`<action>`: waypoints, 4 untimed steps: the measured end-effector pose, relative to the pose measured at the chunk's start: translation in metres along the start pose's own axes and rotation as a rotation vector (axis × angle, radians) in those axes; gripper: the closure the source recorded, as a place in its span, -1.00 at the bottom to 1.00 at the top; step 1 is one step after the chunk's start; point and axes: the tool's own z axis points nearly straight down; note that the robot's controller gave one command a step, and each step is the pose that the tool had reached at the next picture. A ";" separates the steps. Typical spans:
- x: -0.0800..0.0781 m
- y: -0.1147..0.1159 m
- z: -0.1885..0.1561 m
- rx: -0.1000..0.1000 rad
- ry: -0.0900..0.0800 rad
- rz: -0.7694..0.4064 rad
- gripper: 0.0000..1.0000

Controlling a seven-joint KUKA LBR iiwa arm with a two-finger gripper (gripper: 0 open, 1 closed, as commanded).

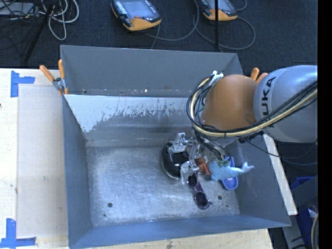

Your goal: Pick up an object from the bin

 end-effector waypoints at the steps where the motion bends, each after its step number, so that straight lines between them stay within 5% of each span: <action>1: 0.000 0.000 0.000 0.000 0.000 0.001 1.00; 4: 0.001 0.003 -0.001 0.008 -0.002 0.003 1.00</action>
Offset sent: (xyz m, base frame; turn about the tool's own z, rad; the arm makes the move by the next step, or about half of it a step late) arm 0.0154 -0.0068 0.1018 -0.0306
